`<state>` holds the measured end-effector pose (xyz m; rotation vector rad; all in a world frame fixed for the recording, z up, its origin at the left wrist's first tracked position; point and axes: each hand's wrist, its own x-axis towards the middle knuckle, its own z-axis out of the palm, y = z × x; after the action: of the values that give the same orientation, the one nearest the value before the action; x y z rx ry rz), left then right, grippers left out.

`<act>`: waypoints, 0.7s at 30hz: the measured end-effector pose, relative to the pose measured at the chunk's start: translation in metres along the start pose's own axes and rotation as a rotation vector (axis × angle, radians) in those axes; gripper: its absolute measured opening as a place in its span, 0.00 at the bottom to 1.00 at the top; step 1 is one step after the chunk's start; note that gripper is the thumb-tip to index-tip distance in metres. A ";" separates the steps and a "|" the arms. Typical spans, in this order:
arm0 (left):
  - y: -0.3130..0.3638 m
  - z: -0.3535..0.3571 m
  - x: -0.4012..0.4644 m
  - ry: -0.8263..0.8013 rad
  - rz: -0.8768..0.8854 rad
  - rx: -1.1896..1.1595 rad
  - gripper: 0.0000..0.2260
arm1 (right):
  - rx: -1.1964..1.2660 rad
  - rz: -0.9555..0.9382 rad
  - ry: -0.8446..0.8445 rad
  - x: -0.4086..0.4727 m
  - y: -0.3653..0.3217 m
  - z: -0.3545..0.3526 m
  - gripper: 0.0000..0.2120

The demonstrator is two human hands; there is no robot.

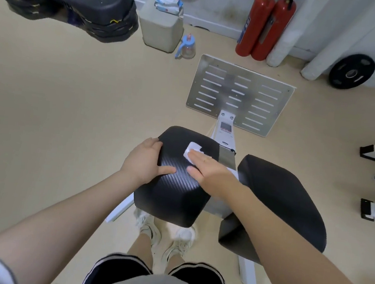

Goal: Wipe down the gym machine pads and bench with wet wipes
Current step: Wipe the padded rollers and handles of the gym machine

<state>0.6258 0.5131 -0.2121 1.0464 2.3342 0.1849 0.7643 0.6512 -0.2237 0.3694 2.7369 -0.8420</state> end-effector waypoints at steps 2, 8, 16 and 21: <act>-0.001 0.008 -0.002 0.104 0.127 0.138 0.32 | 0.014 0.023 -0.092 0.020 0.016 -0.003 0.17; 0.009 0.013 -0.017 0.156 0.133 0.201 0.29 | -0.040 -0.005 -0.025 0.007 0.018 -0.009 0.19; 0.013 0.014 -0.024 0.094 0.100 0.166 0.40 | -0.138 -0.112 0.102 -0.039 0.018 0.002 0.16; 0.011 0.018 -0.025 0.111 0.090 0.142 0.40 | -0.142 -0.064 0.148 0.000 0.040 0.007 0.20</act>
<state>0.6561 0.5010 -0.2126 1.2399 2.4306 0.1155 0.7781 0.6792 -0.2502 0.3293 2.9388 -0.6539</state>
